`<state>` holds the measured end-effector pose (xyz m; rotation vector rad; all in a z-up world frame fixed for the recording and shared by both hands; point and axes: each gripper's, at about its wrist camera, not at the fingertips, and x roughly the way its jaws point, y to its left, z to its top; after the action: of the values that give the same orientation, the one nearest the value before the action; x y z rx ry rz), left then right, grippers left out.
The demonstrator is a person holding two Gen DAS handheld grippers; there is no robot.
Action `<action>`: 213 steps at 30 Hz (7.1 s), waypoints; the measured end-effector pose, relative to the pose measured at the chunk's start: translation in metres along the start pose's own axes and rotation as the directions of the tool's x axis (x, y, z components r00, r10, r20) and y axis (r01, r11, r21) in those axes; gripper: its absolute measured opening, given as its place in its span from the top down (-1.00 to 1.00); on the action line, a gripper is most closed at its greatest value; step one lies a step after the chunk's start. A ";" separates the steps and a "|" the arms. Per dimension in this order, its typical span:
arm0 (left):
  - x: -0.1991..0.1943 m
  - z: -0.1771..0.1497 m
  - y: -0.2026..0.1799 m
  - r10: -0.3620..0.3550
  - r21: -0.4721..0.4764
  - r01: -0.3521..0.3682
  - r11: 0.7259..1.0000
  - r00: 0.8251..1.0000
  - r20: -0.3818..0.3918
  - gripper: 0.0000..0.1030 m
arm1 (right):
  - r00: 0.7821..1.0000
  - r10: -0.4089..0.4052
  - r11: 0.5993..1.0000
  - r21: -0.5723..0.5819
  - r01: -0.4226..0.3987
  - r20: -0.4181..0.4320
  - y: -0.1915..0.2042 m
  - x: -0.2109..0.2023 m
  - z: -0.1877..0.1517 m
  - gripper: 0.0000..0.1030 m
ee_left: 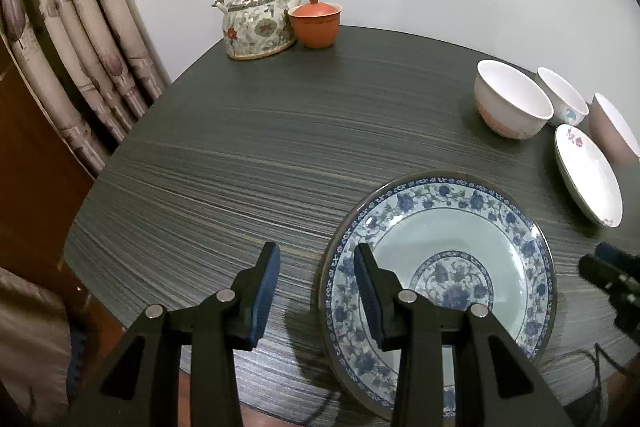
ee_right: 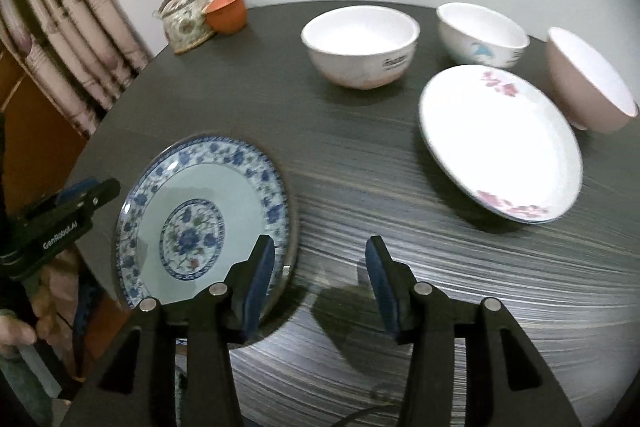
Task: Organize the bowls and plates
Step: 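Move both grippers toward the white plate with pink flowers, then grasp the rim of the white pink-flower plate with the left gripper, then carry the held pink-flower plate over the blue-and-white plates and lower it, then open the left gripper to release the plate onto the stack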
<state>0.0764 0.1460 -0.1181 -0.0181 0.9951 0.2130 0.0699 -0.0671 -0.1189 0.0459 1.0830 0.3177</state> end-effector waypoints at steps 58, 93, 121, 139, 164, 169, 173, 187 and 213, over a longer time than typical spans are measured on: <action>0.073 0.083 -0.260 -0.437 0.057 0.449 0.891 0.886 -0.152 0.02 | 0.993 -0.082 0.977 0.203 0.063 0.087 -0.228 0.021 0.043 0.43; 0.071 0.068 -0.265 -0.442 0.083 0.471 0.878 0.866 -0.232 0.61 | 0.997 0.052 0.971 0.228 -0.065 0.063 -0.235 0.025 0.040 0.74; -0.031 0.053 -0.152 -0.415 0.054 0.420 0.906 0.906 -0.087 0.61 | 0.980 0.080 0.990 0.099 -0.099 0.182 -0.134 -0.040 0.043 0.74; -0.043 0.012 -0.010 -0.288 -0.094 0.280 0.955 0.954 -0.079 0.61 | 0.971 0.209 0.978 -0.046 -0.205 0.120 -0.002 -0.016 0.037 0.74; 0.008 -0.018 0.024 -0.235 -0.170 0.200 0.965 0.947 -0.221 0.61 | 0.986 0.164 0.981 -0.096 -0.166 -0.032 0.044 0.038 0.016 0.73; 0.010 -0.017 0.023 -0.227 -0.168 0.193 0.967 0.950 -0.216 0.61 | 0.986 0.156 0.983 -0.095 -0.160 -0.051 0.045 0.045 0.018 0.73; 0.014 -0.014 0.010 -0.215 -0.151 0.185 0.971 0.952 -0.216 0.61 | 0.985 0.155 0.983 -0.083 -0.161 -0.069 0.044 0.049 0.017 0.72; 0.020 -0.014 0.002 -0.198 -0.127 0.174 0.977 0.959 -0.203 0.60 | 0.992 0.090 0.989 -0.110 -0.100 -0.090 0.054 0.056 0.012 0.48; -0.008 -0.009 -0.005 -0.090 -0.037 0.088 0.995 0.995 -0.045 0.10 | 0.999 0.045 0.993 -0.107 -0.048 -0.026 0.063 0.034 0.012 -0.02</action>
<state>0.0663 0.1388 -0.1169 -0.0998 1.0343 0.1492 0.0806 0.0041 -0.1304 -0.0285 1.0882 0.4189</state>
